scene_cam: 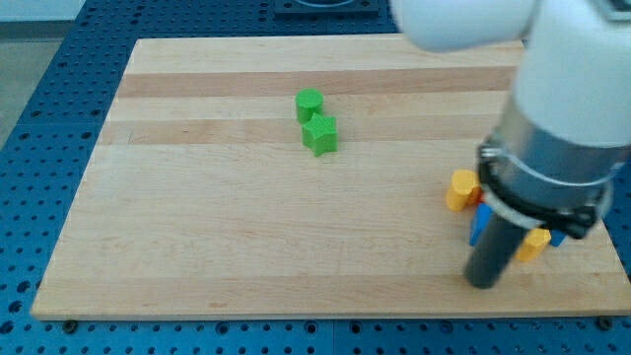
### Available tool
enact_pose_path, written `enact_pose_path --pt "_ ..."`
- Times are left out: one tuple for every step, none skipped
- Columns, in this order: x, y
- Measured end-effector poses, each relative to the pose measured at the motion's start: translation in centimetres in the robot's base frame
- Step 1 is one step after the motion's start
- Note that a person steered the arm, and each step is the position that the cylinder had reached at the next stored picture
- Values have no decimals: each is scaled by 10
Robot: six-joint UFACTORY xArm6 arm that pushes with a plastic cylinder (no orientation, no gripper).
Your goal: Separate the red star from the group of blocks
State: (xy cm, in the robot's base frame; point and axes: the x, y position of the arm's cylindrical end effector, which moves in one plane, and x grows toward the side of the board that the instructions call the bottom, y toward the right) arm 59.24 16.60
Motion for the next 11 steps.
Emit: enact_pose_path --pt "1 58" --pt "2 84" --pt "-10 84" --pt "-29 84" --pt "-44 81" --pt "-61 81" --pt "-84 76" --pt "-100 64" --pt "-114 49" --pt "-131 35" --pt "-152 31"
